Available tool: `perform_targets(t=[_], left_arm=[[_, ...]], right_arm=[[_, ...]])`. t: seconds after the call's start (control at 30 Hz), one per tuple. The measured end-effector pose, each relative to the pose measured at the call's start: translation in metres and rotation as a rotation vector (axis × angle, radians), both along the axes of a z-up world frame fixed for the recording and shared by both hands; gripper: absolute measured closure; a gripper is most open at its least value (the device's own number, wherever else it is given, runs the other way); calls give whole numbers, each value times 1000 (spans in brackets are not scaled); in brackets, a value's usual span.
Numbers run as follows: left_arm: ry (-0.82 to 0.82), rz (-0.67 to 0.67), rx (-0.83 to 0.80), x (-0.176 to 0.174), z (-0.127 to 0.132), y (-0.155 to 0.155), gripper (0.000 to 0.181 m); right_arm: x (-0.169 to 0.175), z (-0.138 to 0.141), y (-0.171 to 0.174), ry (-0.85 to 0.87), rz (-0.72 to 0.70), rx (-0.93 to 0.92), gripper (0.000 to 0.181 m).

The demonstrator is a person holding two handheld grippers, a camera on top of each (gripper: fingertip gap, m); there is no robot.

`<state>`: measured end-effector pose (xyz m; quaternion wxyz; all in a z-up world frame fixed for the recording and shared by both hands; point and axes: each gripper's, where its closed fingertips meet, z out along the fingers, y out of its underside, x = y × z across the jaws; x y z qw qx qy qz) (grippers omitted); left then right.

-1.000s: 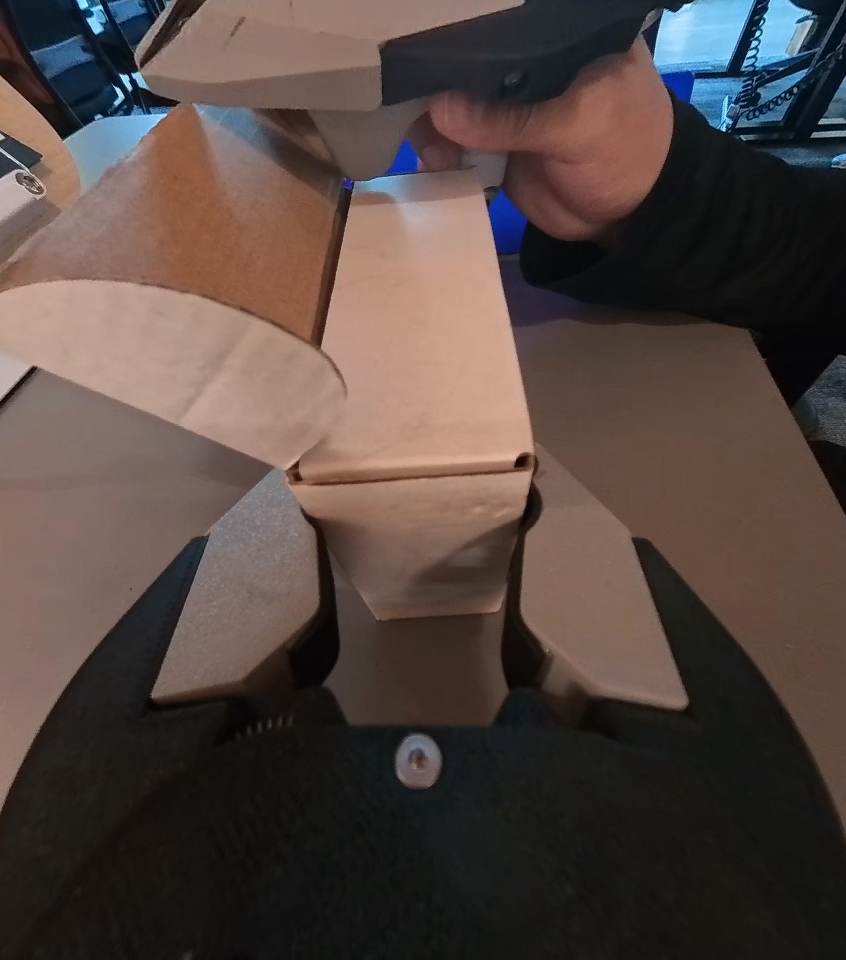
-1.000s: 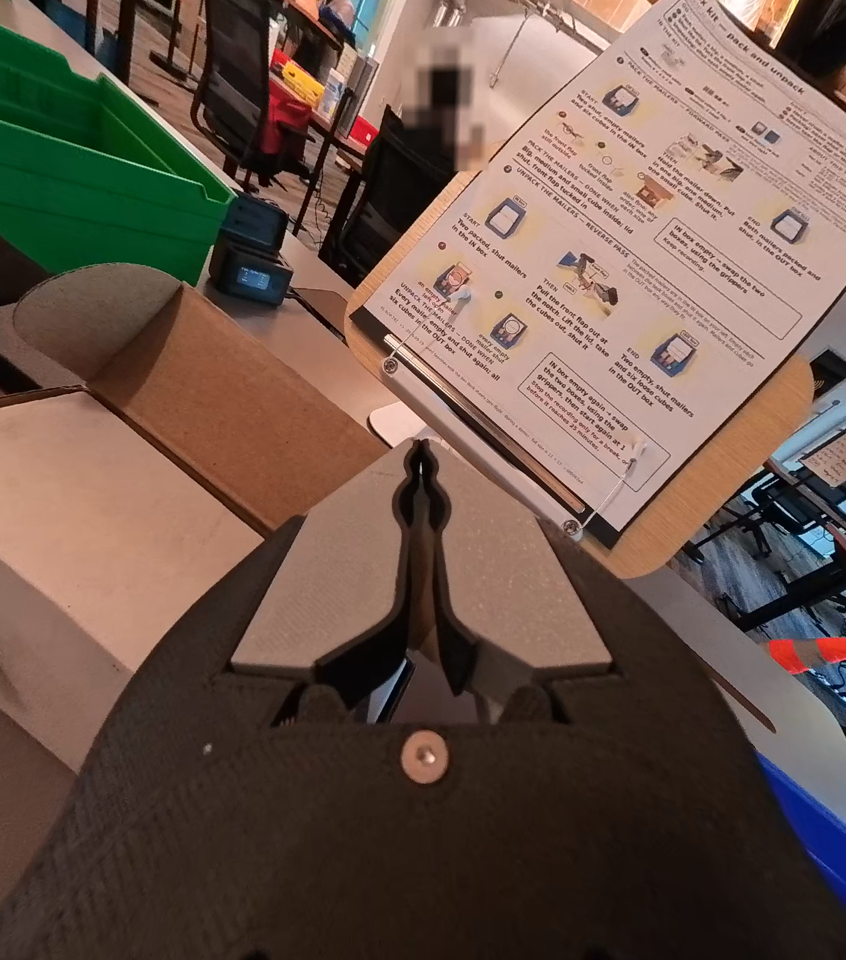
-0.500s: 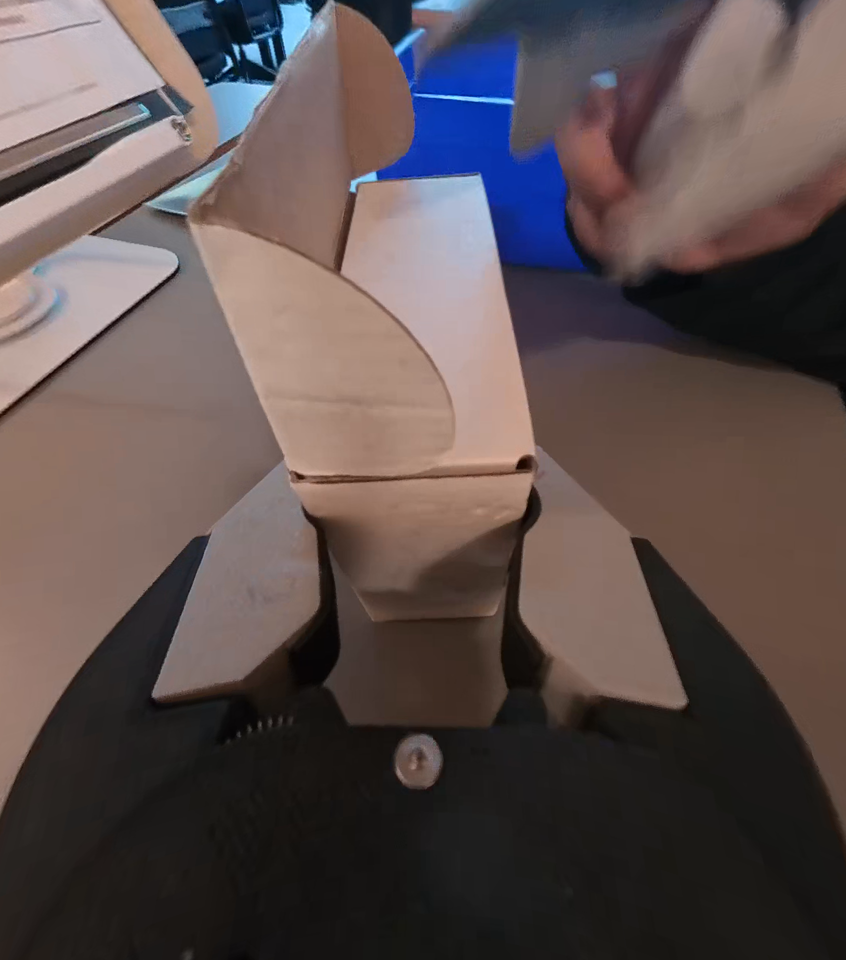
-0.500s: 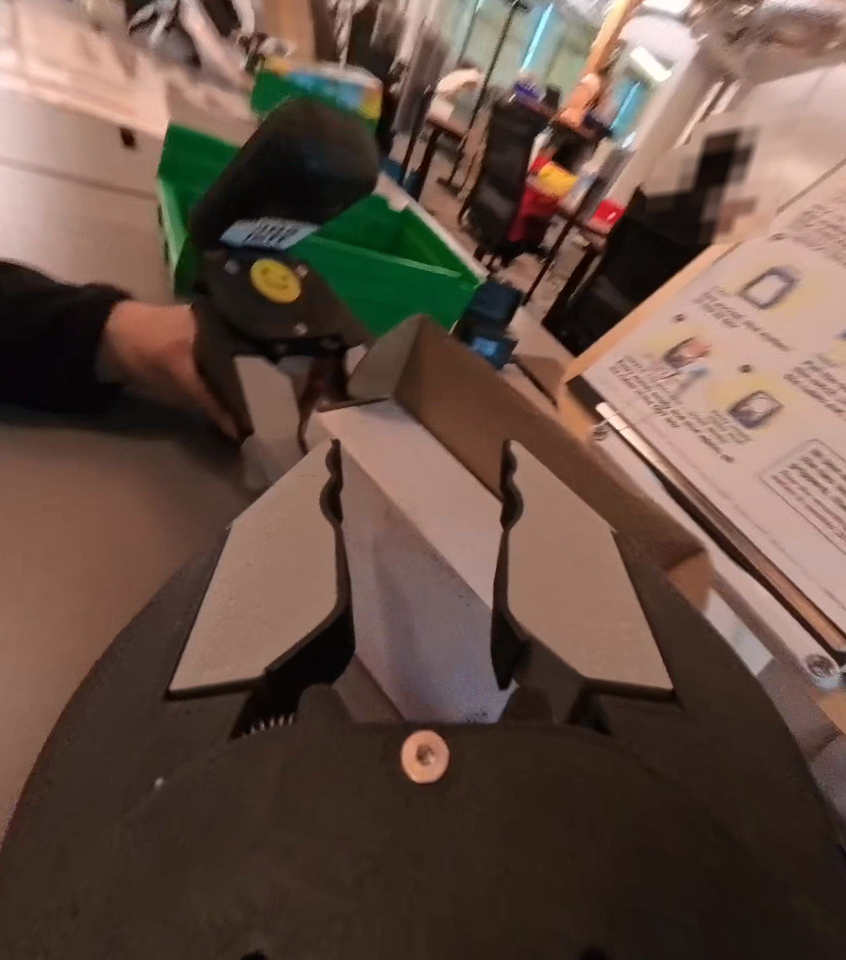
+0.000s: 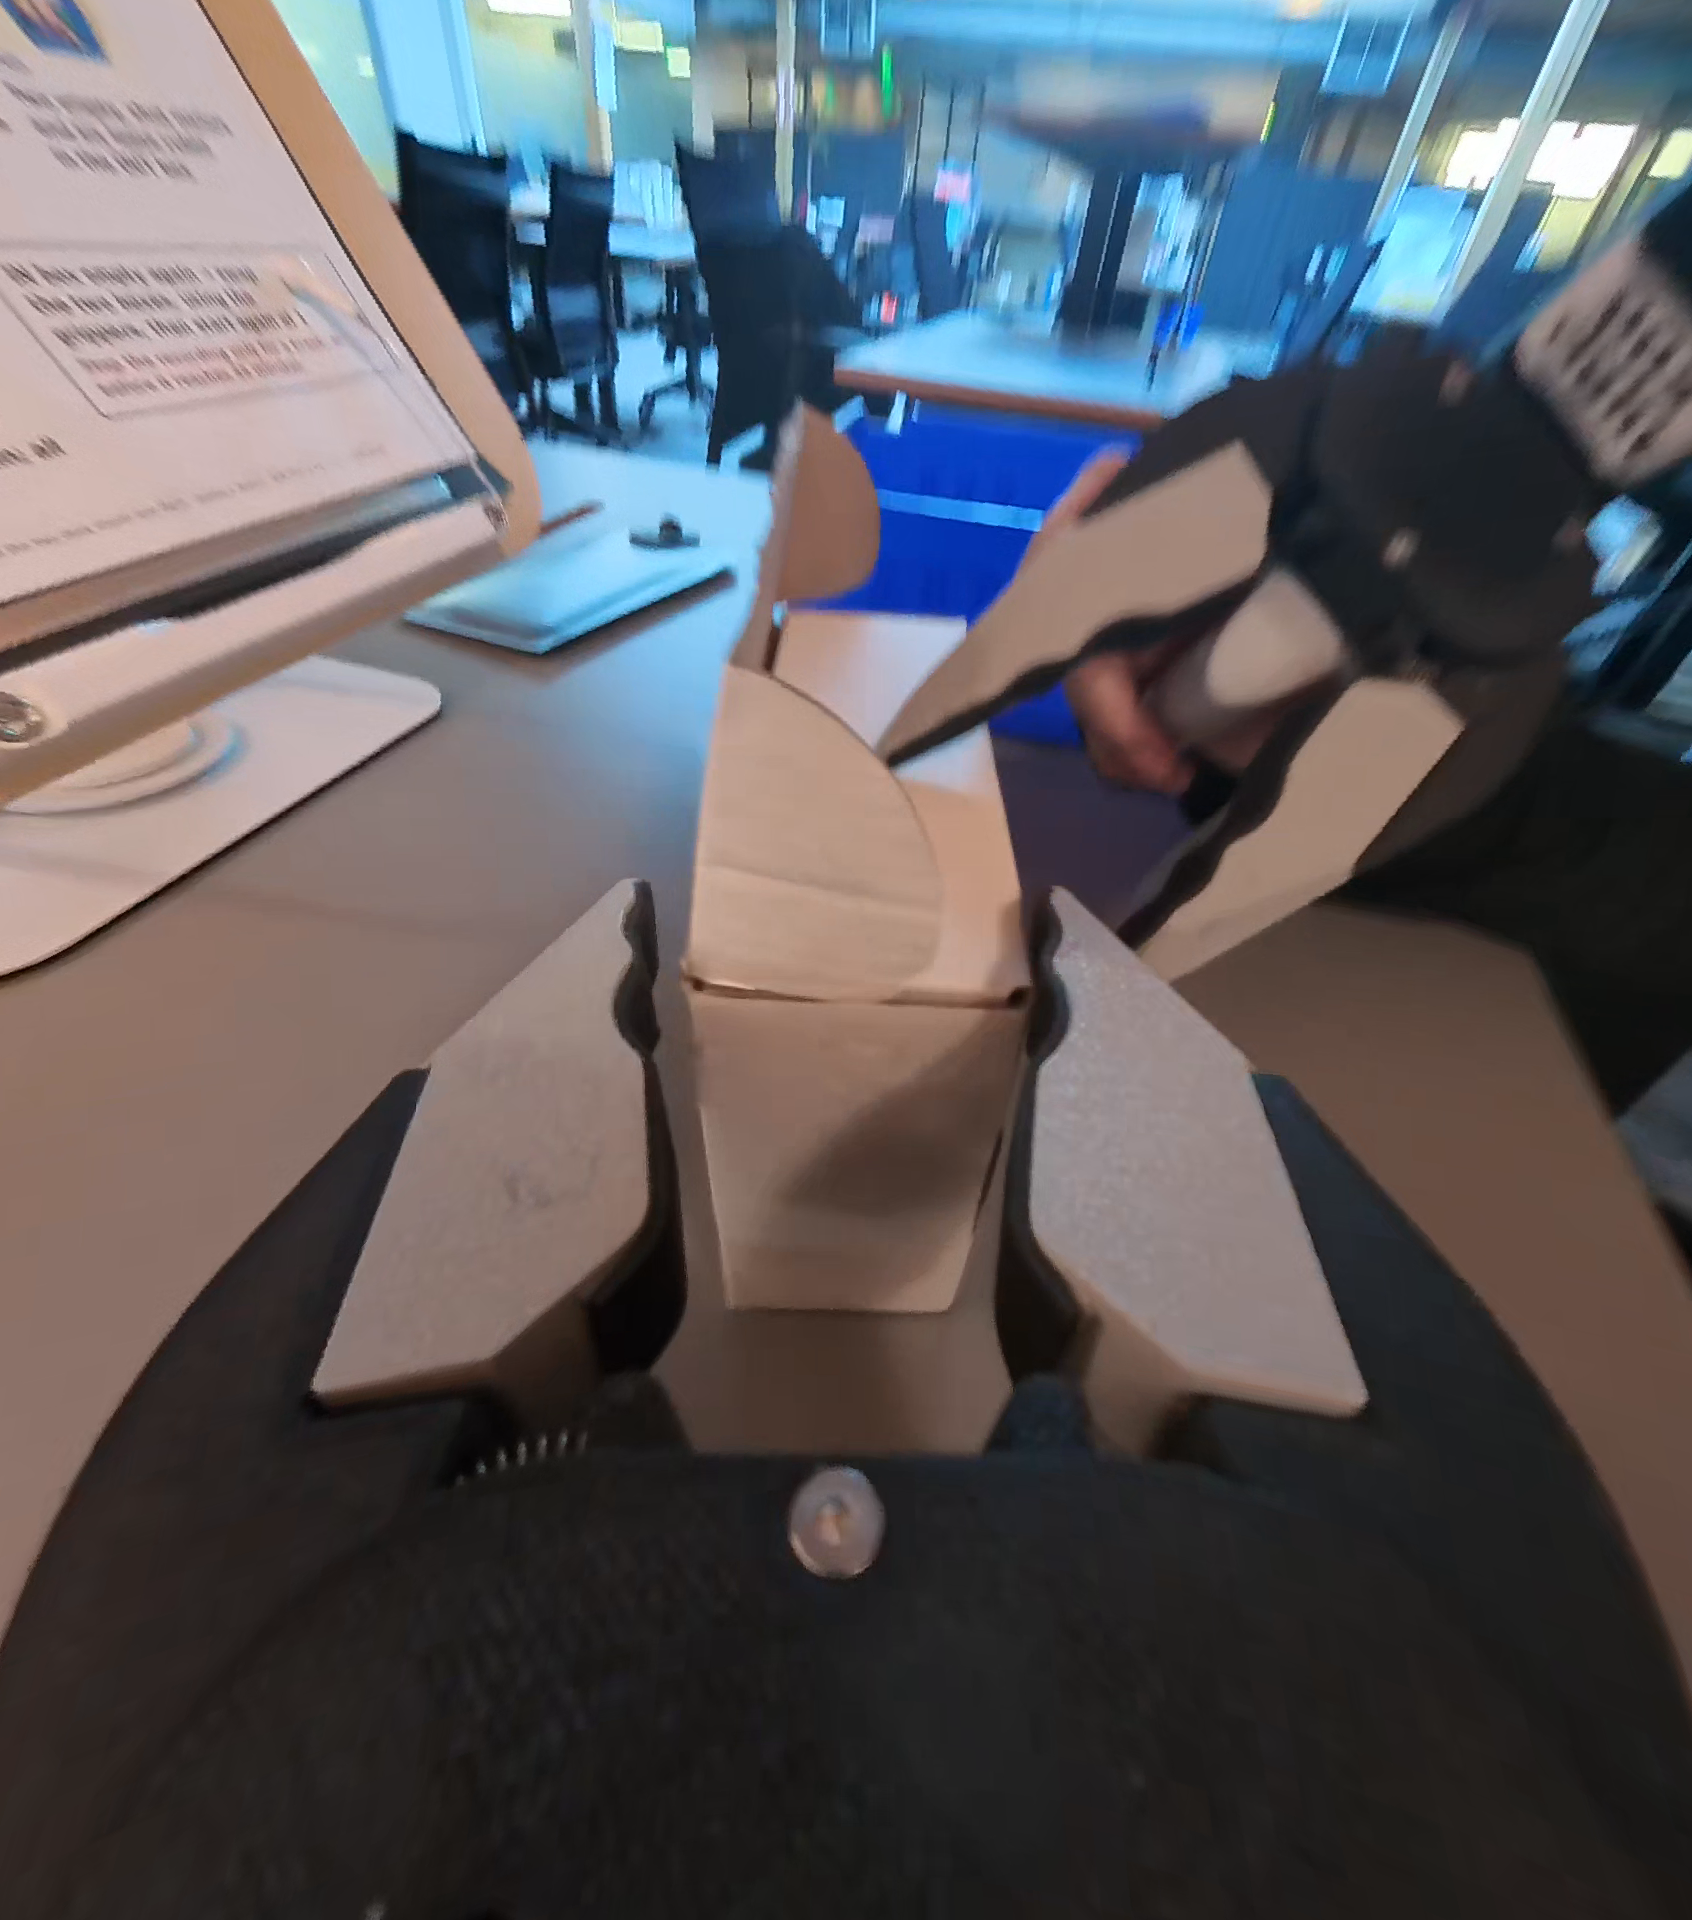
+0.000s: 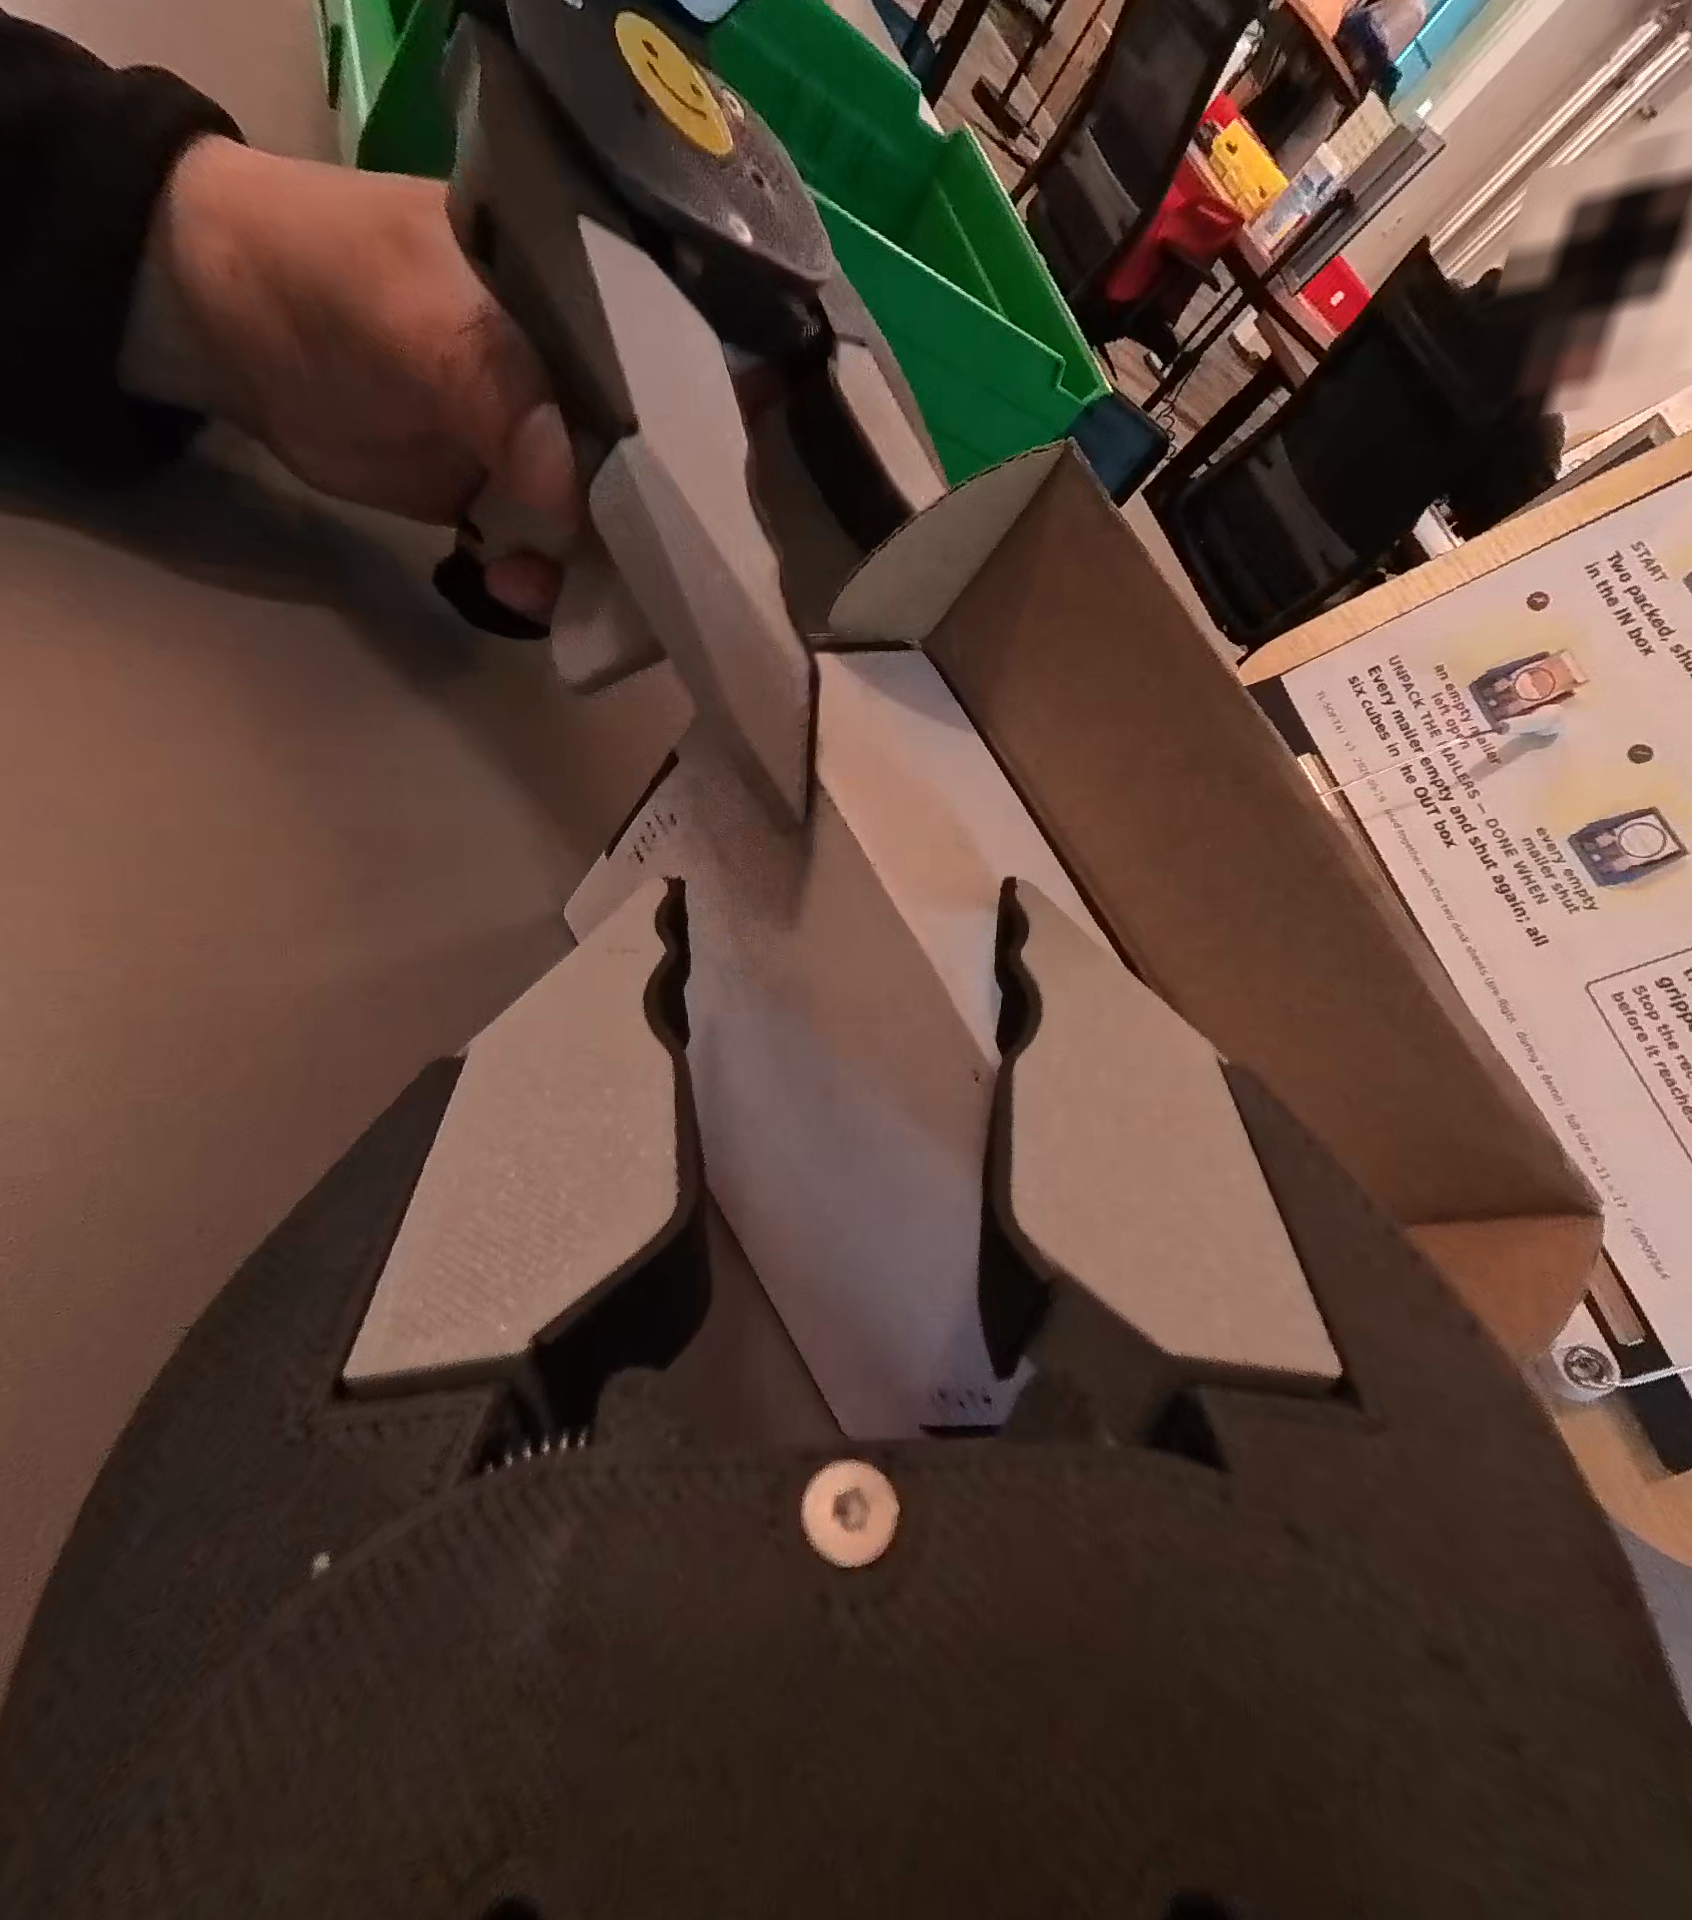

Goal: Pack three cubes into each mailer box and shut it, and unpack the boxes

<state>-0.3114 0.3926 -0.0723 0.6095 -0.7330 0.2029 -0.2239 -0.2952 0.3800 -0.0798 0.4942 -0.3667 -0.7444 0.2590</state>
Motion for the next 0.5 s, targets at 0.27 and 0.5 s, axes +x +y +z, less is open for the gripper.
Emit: perform_targets(t=[0.27,0.5], left_arm=[[-234,35,76,-22,30,-3,146],[-263,166,74,-52,29,3,146]], right_arm=[[7,4,0,2,41,-6,143],[24,9,-19,2,190,-53,162]])
